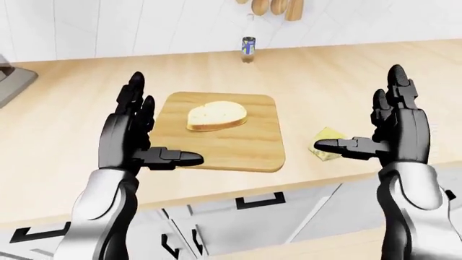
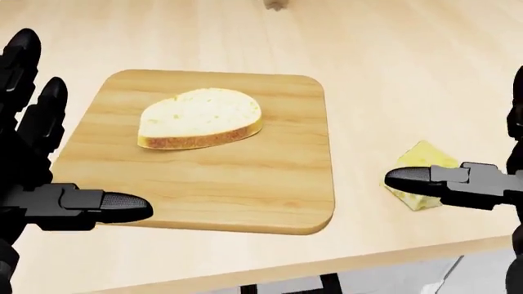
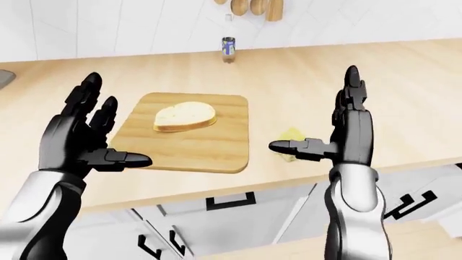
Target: Pick up the wedge of cheese and place it on the slice of bread to prepare a simple cheese on bread dish.
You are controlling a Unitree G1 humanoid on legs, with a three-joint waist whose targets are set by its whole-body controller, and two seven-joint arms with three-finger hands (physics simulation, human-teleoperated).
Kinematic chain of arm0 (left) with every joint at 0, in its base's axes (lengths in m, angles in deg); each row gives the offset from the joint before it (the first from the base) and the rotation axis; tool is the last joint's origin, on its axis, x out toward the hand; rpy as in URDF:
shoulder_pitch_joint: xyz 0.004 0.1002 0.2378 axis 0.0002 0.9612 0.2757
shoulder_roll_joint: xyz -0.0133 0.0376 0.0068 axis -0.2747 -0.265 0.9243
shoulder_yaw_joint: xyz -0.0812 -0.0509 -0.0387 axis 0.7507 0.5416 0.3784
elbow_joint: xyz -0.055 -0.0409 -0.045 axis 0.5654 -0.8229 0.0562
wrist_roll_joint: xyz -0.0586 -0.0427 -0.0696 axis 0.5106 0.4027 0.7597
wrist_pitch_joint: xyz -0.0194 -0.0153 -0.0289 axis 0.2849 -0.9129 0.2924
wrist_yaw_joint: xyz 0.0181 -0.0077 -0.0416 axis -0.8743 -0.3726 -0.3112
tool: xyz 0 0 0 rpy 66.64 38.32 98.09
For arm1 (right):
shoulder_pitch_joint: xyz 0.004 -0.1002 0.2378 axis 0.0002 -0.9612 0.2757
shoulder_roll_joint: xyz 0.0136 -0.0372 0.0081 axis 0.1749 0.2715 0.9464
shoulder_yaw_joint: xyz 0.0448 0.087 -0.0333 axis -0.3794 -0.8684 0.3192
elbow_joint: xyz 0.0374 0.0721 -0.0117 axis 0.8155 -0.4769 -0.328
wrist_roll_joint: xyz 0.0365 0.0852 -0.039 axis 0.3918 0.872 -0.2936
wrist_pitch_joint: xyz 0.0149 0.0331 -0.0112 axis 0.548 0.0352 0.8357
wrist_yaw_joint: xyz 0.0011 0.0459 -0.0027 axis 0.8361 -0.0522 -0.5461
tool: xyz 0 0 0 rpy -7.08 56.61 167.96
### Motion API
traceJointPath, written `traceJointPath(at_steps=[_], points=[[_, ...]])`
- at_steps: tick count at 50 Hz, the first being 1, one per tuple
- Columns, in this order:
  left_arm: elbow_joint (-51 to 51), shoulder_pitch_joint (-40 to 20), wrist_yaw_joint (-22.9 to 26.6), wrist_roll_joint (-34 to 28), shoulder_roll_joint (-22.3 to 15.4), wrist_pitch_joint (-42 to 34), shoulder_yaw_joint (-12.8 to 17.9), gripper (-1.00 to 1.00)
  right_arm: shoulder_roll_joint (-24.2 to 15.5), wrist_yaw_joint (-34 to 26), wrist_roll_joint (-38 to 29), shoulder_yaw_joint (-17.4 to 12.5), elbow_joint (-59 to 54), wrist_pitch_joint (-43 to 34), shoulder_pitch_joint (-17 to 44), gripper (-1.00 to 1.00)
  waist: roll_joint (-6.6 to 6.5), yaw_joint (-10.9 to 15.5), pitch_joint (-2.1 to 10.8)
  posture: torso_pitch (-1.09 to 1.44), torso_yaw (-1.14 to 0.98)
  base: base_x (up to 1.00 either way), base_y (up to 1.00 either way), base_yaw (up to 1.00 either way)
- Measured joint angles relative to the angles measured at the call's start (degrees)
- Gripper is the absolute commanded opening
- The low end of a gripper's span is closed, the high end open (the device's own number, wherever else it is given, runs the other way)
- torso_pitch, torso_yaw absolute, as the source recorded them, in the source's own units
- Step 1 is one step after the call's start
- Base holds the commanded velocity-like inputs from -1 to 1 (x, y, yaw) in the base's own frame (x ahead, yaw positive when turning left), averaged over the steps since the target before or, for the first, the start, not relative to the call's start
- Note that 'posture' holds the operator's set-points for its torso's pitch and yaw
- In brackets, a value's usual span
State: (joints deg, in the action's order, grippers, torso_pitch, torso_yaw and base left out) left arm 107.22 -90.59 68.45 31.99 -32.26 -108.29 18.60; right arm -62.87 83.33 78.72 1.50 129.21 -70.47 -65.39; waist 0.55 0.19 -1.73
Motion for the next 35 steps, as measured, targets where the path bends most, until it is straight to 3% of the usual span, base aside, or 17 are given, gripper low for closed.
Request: traceJointPath(at_steps=[12, 23, 35], points=[[-1.24, 0.7, 0.3, 0.08, -0.1, 1.29, 0.56, 1.0, 0.13, 0.07, -6.48, 3.18, -12.15, 6.65, 1.15, 1.0, -0.07, 0.15, 0.19, 0.0, 0.0, 0.0, 0.0, 0.0], [-0.46, 0.57, 0.15, 0.74, -0.52, 0.87, 1.3, 1.0, -0.14, -2.27, -12.9, 2.68, -12.62, 7.16, 0.26, 1.0, 0.01, 0.16, 0.52, 0.0, 0.0, 0.0, 0.0, 0.0], [0.23, 0.1, -0.26, 1.15, -0.63, -0.21, 1.24, 1.0, 0.24, -3.4, -14.61, 2.95, -14.47, 8.32, 0.29, 1.0, 0.0, 0.1, 0.7, 0.0, 0.0, 0.0, 0.0, 0.0]])
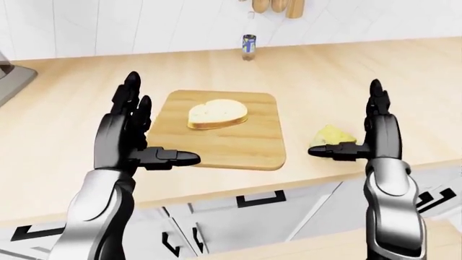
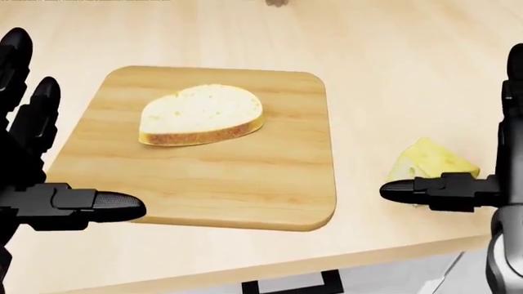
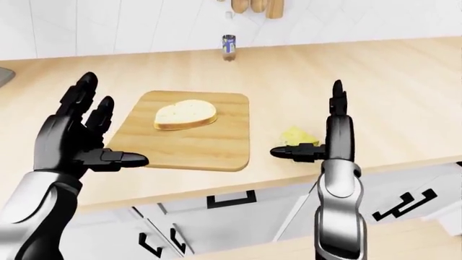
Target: Pick up the wedge of cheese and place it on the slice of bread to prepare a simple cheese on bread dish.
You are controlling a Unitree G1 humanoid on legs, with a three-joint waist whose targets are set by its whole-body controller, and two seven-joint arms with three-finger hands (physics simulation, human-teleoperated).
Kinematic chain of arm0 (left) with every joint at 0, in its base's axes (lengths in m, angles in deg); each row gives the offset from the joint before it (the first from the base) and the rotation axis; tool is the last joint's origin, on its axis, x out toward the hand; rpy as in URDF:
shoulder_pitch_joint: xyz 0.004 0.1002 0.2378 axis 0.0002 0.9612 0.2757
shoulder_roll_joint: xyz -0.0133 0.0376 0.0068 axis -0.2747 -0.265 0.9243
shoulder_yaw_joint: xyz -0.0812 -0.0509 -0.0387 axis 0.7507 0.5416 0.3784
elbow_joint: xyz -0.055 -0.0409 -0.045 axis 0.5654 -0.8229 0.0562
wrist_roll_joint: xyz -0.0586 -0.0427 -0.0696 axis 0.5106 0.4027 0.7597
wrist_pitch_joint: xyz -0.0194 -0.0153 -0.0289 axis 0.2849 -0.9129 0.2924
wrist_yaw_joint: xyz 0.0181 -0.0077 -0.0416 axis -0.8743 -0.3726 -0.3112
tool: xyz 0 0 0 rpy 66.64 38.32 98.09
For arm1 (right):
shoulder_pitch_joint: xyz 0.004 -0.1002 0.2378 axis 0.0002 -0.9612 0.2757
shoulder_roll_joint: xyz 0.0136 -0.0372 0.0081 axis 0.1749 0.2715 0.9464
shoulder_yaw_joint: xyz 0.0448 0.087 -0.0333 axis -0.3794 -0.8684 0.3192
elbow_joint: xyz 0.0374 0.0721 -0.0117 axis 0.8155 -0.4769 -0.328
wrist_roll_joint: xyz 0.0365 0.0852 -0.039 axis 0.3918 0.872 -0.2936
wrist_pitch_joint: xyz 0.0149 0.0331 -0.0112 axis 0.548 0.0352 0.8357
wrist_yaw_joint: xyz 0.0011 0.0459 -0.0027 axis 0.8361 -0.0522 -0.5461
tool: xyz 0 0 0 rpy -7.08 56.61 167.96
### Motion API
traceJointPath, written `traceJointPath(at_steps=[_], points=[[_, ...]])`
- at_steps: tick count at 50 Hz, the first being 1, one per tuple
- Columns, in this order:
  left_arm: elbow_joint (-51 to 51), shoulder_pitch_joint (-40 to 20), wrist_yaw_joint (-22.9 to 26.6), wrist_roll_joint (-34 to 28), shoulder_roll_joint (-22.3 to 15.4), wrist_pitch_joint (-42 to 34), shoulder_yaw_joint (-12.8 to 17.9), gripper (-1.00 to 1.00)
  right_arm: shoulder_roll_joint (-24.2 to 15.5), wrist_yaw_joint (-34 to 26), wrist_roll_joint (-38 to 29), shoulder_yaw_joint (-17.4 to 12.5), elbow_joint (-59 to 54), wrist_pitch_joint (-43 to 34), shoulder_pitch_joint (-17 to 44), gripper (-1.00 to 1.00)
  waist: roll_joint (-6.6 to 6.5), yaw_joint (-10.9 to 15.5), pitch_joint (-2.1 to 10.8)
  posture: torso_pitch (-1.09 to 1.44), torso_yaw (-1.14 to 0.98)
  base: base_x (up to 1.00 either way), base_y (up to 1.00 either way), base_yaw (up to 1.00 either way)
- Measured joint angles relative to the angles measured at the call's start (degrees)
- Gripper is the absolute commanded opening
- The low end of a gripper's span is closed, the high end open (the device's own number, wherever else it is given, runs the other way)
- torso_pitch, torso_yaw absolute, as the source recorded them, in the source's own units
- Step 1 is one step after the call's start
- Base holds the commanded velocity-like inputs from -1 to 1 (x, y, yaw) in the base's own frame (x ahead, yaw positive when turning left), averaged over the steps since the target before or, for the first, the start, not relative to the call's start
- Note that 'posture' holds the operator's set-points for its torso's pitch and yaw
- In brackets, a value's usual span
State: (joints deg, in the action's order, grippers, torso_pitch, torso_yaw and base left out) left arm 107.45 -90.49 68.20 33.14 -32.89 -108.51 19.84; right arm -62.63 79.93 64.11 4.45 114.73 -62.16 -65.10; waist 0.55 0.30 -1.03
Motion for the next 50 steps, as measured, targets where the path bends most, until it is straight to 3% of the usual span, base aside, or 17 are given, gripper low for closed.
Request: traceJointPath(at_steps=[23, 25, 27, 30, 41, 50], points=[[0.28, -0.15, -0.3, 0.44, -0.28, -0.57, 0.27, 1.0, 0.44, -2.2, -2.95, -0.3, -0.75, 1.24, -2.67, 0.98, -0.11, -0.05, -0.1, 0.0, 0.0, 0.0, 0.0, 0.0], [0.52, -0.06, -0.3, 0.48, -0.27, -0.62, 0.39, 1.0, 0.54, -2.34, -3.11, -0.2, -0.71, 1.38, -2.73, 0.75, -0.09, -0.08, -0.08, 0.0, 0.0, 0.0, 0.0, 0.0], [0.55, 0.06, -0.28, 0.47, -0.26, -0.44, 0.39, 1.0, 0.62, -2.52, -3.19, -0.03, -0.72, 1.41, -2.75, 0.65, -0.1, -0.09, -0.06, 0.0, 0.0, 0.0, 0.0, 0.0], [0.17, 0.13, -0.19, 0.44, -0.23, -0.09, 0.32, 1.0, 0.78, -2.76, -3.13, 0.26, -0.9, 1.7, -2.82, 0.62, -0.11, -0.08, -0.04, 0.0, 0.0, 0.0, 0.0, 0.0], [0.92, -0.34, -0.44, 0.56, -0.35, -0.97, 0.5, 1.0, 0.99, -2.67, -3.46, 0.45, -1.82, 2.28, -2.94, -0.22, -0.15, -0.02, -0.19, 0.0, 0.0, 0.0, 0.0, 0.0], [0.03, -0.07, -0.27, 0.6, -0.46, -0.3, 0.65, 1.0, 0.9, -2.83, -4.01, 0.54, -0.64, 1.52, -2.35, -0.34, -0.14, -0.05, -0.16, 0.0, 0.0, 0.0, 0.0, 0.0]])
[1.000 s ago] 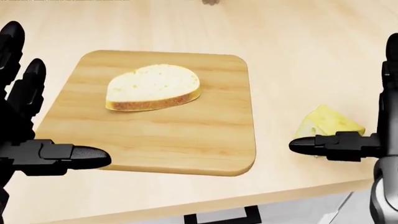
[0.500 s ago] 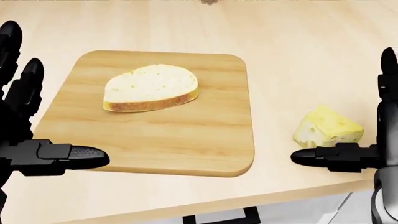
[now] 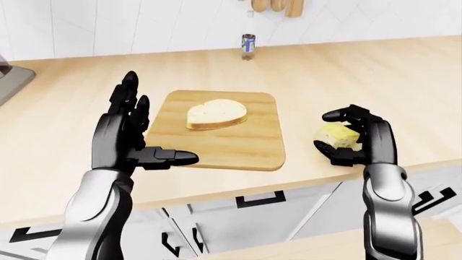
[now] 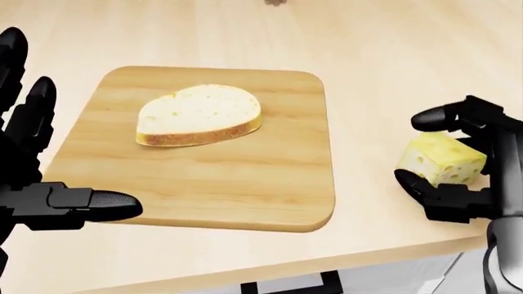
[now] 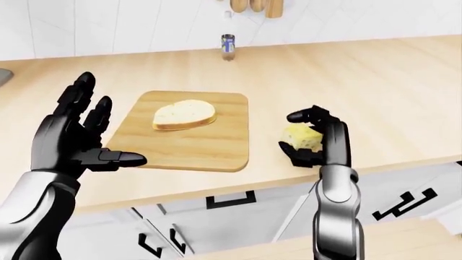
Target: Pick up the wedge of cheese and place it on the slice of bread to prepare a simple cheese on bread dish.
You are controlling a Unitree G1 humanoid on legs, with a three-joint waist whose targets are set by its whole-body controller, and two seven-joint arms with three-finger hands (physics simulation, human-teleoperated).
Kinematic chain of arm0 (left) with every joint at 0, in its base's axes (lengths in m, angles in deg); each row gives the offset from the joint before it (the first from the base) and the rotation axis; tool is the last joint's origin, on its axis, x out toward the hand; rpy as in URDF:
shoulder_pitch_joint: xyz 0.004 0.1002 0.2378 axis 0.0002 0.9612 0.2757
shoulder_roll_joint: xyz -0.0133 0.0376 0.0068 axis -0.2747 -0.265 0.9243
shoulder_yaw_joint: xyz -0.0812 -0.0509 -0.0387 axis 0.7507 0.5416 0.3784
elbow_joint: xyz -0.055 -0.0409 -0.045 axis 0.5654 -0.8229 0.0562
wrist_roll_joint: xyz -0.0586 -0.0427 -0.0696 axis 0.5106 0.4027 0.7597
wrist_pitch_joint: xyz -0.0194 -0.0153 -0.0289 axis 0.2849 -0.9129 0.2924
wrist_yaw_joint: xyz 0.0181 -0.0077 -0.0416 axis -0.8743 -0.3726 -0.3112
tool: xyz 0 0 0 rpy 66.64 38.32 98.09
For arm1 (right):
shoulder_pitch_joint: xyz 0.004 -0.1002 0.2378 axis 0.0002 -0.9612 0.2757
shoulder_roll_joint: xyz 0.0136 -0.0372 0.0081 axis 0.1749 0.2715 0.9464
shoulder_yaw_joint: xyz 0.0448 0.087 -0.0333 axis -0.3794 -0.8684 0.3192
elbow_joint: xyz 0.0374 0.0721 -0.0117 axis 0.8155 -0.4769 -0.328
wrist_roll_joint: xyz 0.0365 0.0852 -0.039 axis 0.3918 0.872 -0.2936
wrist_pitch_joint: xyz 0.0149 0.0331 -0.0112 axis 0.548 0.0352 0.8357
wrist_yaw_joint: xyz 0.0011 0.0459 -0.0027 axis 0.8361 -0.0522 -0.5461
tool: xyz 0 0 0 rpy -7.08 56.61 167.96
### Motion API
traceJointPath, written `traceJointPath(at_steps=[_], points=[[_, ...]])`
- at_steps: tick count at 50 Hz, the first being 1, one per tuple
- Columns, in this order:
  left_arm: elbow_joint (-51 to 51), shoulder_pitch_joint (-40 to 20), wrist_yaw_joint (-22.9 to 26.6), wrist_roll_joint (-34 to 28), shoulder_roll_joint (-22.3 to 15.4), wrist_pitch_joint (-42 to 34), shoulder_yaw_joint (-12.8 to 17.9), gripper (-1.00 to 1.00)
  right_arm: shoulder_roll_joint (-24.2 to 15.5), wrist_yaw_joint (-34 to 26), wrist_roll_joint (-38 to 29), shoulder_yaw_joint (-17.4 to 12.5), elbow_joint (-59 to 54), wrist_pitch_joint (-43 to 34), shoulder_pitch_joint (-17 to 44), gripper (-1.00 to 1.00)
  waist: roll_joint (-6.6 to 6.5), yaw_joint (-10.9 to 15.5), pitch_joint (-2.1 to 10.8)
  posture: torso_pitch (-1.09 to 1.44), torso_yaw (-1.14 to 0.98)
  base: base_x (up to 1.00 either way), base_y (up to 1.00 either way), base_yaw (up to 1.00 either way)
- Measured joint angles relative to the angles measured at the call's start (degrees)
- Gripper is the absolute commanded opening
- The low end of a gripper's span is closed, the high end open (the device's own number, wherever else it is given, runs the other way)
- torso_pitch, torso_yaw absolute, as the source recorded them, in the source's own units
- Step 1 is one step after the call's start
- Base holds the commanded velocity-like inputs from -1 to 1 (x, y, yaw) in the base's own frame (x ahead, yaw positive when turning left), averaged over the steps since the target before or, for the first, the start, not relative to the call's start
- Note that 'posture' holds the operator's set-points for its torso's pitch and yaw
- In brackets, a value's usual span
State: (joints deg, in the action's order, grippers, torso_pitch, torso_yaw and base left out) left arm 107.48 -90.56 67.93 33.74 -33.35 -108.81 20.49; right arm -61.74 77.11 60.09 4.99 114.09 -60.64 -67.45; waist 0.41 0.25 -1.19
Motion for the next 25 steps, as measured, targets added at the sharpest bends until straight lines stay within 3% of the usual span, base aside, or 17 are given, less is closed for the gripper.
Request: traceJointPath(at_steps=[7, 12, 17, 25], points=[[0.76, -0.3, -0.09, 0.27, -0.12, -0.72, 0.18, 1.0, -0.66, -1.77, -0.51, 0.49, 3.27, -4.23, 2.2, -0.46, -0.22, -0.01, -0.27, 0.0, 0.0, 0.0, 0.0, 0.0], [2.16, -0.57, -0.31, 1.09, -0.54, -1.86, 1.26, 1.0, -2.06, -3.53, -2.1, 1.8, 6.38, -9.47, 7.36, -0.54, -0.39, -0.16, -0.32, 0.0, 0.0, 0.0, 0.0, 0.0], [2.46, -0.34, -0.42, 2.14, -1.05, -2.12, 2.52, 1.0, -3.0, -5.73, -4.97, 5.04, 7.21, -15.56, 16.57, -0.6, -0.55, -0.32, -0.34, 0.0, 0.0, 0.0, 0.0, 0.0], [2.42, 0.63, -0.21, 4.13, -2.02, -1.51, 4.73, 1.0, 0.71, -7.78, -9.47, 12.12, -0.4, -20.51, 31.85, -0.7, -1.09, -0.36, -0.7, 0.0, 0.0, 0.0, 0.0, 0.0]])
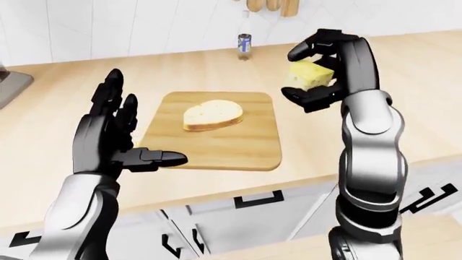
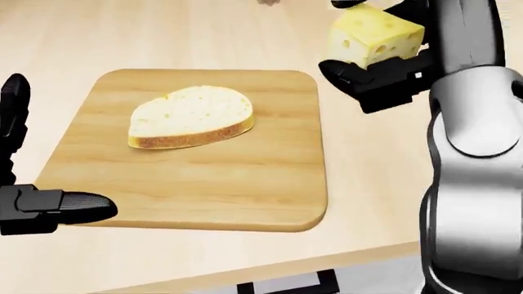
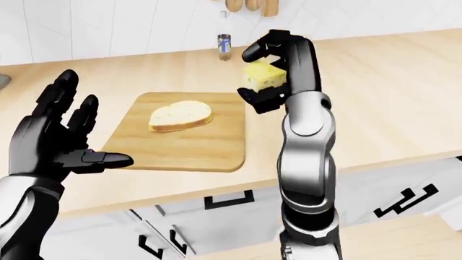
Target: Pick up the wedge of cheese and place it on the slice of bread to prepare a simple cheese on bread dish.
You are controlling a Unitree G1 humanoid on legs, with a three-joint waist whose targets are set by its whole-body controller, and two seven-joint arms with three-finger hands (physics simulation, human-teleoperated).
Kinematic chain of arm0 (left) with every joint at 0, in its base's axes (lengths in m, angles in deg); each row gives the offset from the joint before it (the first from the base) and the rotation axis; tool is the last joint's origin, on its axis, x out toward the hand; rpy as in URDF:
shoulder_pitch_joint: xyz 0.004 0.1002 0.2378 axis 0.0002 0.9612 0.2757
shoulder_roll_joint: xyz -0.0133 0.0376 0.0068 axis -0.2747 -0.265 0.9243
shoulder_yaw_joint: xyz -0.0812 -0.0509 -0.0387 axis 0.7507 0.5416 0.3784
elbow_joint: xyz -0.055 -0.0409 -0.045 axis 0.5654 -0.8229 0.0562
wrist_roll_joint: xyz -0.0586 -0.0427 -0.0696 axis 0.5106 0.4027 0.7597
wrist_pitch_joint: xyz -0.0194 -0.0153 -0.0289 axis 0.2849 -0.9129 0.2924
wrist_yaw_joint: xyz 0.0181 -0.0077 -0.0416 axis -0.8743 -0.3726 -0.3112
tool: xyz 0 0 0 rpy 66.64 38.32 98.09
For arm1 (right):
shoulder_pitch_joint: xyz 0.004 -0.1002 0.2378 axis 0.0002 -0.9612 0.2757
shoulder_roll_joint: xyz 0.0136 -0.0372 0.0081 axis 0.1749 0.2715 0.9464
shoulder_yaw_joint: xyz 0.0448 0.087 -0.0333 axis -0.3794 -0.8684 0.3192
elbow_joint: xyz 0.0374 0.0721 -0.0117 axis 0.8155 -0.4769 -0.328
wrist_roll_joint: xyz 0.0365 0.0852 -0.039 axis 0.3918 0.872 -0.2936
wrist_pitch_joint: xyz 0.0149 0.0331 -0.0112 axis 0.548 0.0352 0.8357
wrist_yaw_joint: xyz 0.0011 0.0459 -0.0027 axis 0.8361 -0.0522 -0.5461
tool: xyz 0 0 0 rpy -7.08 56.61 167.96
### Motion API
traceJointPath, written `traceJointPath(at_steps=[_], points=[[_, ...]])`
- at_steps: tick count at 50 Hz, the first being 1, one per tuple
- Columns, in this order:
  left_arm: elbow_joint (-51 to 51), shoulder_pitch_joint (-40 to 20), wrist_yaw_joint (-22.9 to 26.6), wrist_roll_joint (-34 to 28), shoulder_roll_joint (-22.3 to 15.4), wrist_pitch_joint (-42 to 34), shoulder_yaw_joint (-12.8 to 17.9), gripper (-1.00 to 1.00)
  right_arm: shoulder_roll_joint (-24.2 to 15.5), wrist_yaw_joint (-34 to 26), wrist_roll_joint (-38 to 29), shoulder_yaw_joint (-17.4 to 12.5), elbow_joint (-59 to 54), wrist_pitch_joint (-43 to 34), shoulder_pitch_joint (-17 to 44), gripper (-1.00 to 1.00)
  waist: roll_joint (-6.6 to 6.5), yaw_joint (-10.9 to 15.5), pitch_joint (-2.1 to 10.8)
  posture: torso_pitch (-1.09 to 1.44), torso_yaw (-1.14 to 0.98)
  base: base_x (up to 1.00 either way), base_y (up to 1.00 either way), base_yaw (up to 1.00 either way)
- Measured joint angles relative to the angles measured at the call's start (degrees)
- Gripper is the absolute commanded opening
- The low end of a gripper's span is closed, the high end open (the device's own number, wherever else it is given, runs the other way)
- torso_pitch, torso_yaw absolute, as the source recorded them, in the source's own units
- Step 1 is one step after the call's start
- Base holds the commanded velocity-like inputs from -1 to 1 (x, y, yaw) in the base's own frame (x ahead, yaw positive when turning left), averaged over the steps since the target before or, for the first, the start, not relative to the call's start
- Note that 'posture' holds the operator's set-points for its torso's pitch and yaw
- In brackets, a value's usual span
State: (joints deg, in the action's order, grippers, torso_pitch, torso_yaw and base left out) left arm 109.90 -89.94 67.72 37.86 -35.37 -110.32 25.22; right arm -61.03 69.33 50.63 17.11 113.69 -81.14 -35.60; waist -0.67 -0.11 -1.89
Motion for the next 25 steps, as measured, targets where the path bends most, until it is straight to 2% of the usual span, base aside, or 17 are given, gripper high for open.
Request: traceJointPath(at_steps=[3, 10, 13, 20, 25], points=[[0.37, 0.44, -0.05, 0.78, -0.37, -0.06, 0.92, 1.0, 1.74, -0.95, -1.67, 1.25, -2.46, -0.43, 3.68, -0.8, -0.15, 0.1, -0.26, 0.0, 0.0, 0.0, 0.0, 0.0], [1.75, 0.51, -0.69, 2.68, -1.26, -1.15, 2.6, 1.0, 6.71, -1.02, -3.95, 2.26, -8.12, 0.16, 10.59, -0.84, -0.64, 0.01, -0.46, 0.0, 0.0, 0.0, 0.0, 0.0], [1.95, 0.29, -0.98, 3.3, -1.63, -1.48, 2.69, 1.0, 9.15, 0.91, -1.84, 1.8, -12.52, 1.71, 12.53, -0.91, -0.89, -0.06, -0.39, 0.0, 0.0, 0.0, 0.0, 0.0], [2.68, 0.99, -1.1, 4.4, -1.99, -1.62, 3.55, 1.0, 11.79, 5.29, 2.03, 3.26, -22.4, 5.2, 16.0, -0.97, -1.4, -0.26, -0.58, 0.0, 0.0, 0.0, 0.0, 0.0], [2.51, 2.1, -0.83, 4.93, -1.88, -0.93, 4.38, 1.0, 13.34, 8.36, 4.3, 3.22, -30.62, 9.68, 19.14, -1.0, -1.61, -0.25, -0.65, 0.0, 0.0, 0.0, 0.0, 0.0]])
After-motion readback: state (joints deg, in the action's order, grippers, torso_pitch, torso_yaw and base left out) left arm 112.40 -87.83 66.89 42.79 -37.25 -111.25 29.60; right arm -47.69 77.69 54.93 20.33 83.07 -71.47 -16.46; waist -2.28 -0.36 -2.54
